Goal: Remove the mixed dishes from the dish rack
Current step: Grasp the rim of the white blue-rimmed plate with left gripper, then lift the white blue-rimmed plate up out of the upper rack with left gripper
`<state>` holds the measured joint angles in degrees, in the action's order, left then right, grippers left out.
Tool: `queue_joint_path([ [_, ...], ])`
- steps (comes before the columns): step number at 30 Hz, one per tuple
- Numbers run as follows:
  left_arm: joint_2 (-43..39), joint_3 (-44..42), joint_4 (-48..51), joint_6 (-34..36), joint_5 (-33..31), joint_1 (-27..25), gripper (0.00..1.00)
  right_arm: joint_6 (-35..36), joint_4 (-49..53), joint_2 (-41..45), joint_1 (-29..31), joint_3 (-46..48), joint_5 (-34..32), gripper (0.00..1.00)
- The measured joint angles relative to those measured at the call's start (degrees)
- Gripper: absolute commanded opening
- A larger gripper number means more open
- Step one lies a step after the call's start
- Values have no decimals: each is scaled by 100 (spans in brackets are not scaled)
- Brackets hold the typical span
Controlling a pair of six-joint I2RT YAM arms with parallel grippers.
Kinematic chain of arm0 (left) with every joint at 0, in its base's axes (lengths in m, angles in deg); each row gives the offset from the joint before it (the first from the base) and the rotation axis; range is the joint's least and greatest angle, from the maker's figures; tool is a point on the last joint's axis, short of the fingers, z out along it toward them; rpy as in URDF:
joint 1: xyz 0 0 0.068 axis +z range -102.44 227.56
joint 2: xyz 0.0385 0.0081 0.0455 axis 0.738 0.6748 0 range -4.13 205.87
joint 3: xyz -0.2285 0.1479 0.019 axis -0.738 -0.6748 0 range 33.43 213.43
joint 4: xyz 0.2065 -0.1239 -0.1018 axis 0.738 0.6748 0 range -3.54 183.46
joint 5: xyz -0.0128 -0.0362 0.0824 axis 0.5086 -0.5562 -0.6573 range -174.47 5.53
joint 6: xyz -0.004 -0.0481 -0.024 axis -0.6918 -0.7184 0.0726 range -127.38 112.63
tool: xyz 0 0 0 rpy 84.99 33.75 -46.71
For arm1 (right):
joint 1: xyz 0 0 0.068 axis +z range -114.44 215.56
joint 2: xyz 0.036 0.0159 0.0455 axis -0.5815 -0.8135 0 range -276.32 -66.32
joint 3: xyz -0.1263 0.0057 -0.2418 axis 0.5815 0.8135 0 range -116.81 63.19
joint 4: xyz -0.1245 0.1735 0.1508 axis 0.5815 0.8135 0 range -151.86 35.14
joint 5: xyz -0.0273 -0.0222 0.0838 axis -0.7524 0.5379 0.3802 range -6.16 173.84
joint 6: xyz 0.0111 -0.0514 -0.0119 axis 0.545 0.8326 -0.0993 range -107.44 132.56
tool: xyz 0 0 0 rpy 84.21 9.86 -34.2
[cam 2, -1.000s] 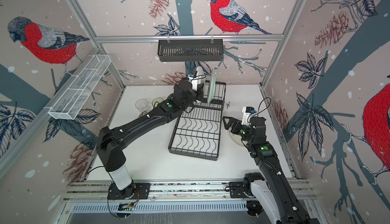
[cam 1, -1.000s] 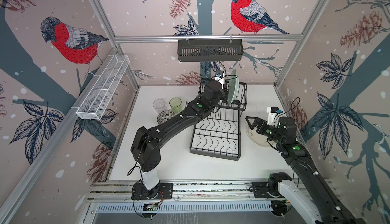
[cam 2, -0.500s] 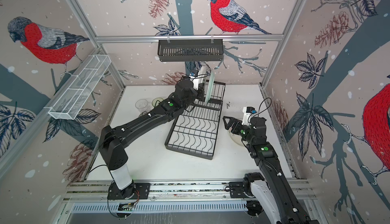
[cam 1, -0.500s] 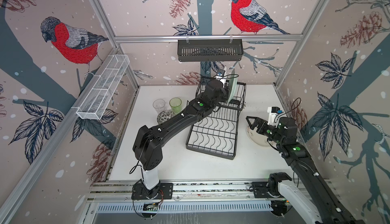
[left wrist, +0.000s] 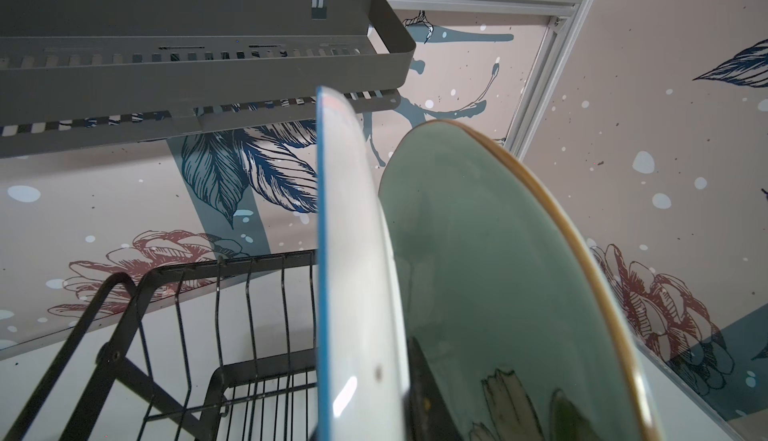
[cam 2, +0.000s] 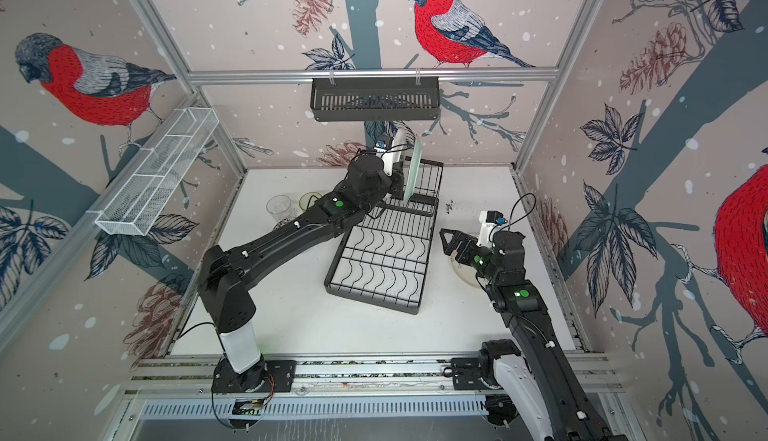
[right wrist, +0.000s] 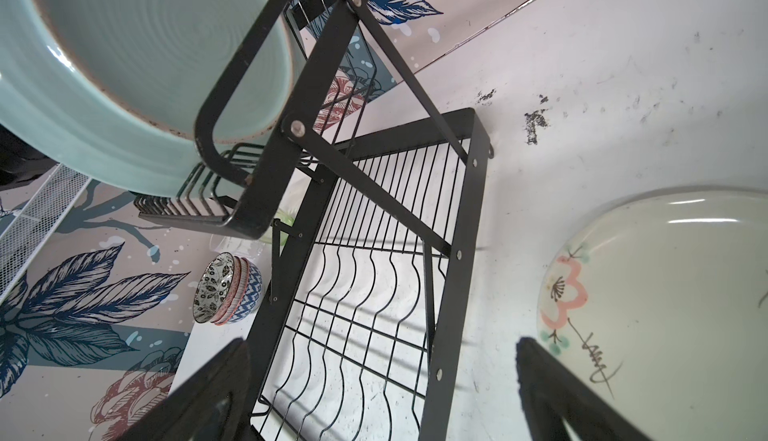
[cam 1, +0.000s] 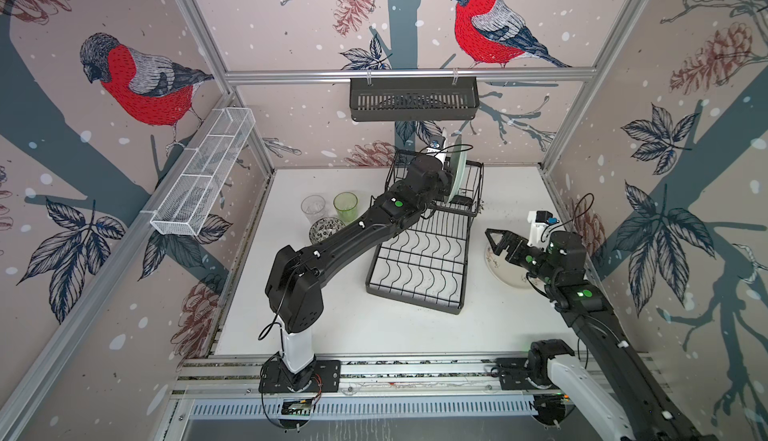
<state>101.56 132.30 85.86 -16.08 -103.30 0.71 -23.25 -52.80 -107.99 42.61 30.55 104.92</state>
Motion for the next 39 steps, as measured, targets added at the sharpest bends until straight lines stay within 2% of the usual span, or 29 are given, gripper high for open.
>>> queue_joint_path([
  [12,450,509,13,2,-221,94,0,-7,15,72,0,9,0,100],
  [20,809,1145,367,9,-225,186,0,-9,114,114,0,15,0,99],
  [27,763,1172,476,59,-129,214,0,-22,203,227,0,-55,-17,100],
  [39,238,909,452,98,39,247,0,-17,203,146,-2,-262,-17,99],
])
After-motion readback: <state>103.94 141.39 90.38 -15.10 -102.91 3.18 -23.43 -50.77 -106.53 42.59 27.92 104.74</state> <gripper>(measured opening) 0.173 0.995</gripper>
